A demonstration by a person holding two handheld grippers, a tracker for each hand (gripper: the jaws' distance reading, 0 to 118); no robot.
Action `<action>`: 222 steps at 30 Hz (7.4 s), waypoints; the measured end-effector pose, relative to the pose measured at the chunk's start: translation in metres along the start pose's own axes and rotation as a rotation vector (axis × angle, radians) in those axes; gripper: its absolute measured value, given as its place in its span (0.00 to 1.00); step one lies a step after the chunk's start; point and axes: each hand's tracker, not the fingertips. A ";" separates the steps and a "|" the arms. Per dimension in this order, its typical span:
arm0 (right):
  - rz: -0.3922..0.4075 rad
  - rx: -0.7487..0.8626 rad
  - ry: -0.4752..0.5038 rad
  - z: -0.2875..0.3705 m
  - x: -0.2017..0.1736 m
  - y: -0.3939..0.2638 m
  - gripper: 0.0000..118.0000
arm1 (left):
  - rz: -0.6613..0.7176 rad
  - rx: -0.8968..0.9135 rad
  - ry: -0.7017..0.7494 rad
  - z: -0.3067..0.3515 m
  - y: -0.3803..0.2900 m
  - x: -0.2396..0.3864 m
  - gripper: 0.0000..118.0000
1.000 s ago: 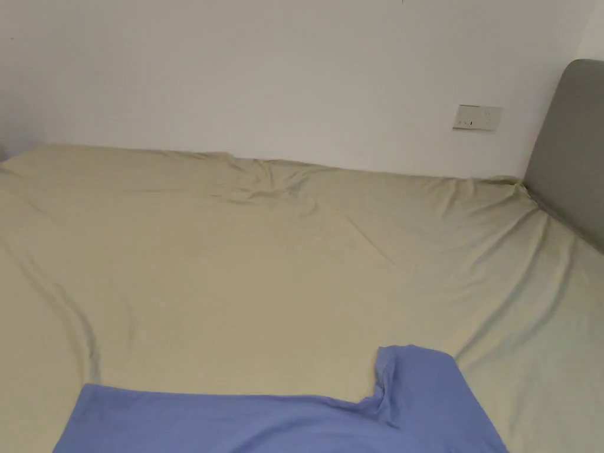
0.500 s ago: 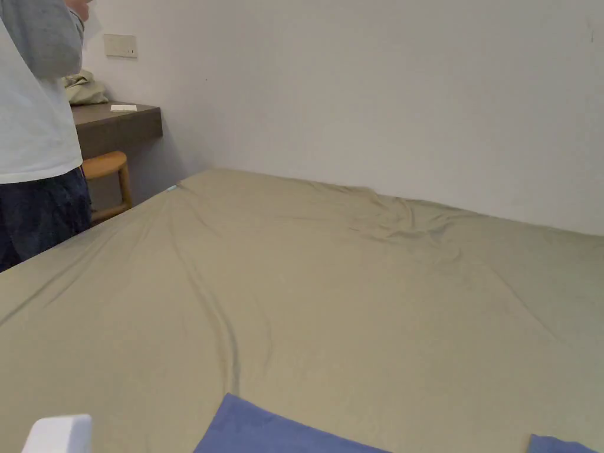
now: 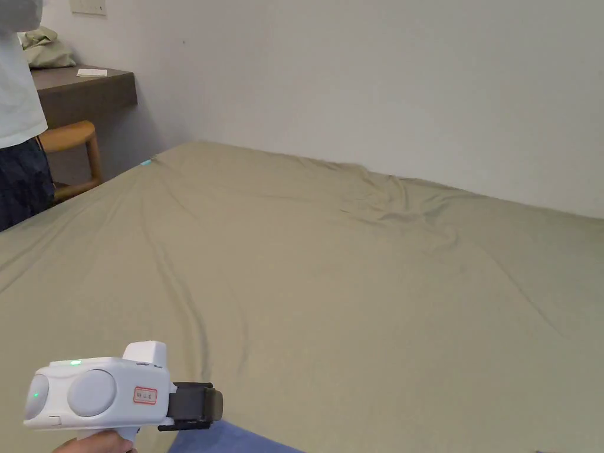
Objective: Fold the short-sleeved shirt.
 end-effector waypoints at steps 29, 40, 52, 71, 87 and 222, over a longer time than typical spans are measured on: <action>0.080 -0.056 -0.218 -0.070 0.050 0.055 0.84 | -0.222 -0.092 0.044 -0.025 -0.031 0.034 0.07; 0.112 -0.149 -0.223 -0.185 0.056 0.096 0.72 | -0.229 -0.095 0.052 -0.021 -0.032 0.041 0.07; 0.121 -0.092 -0.118 -0.133 0.041 0.105 0.05 | -0.198 -0.094 0.045 0.020 -0.030 0.045 0.04; 0.014 -0.017 -0.209 0.036 0.058 -0.059 0.05 | -0.037 -0.089 0.002 0.169 -0.170 -0.034 0.04; -0.075 0.165 -0.273 0.064 0.083 -0.085 0.59 | 0.014 -0.017 -0.055 0.177 -0.197 -0.049 0.60; 0.121 -0.073 0.104 0.051 -0.051 -0.074 0.01 | 0.379 -0.088 -0.675 0.072 -0.198 -0.095 0.95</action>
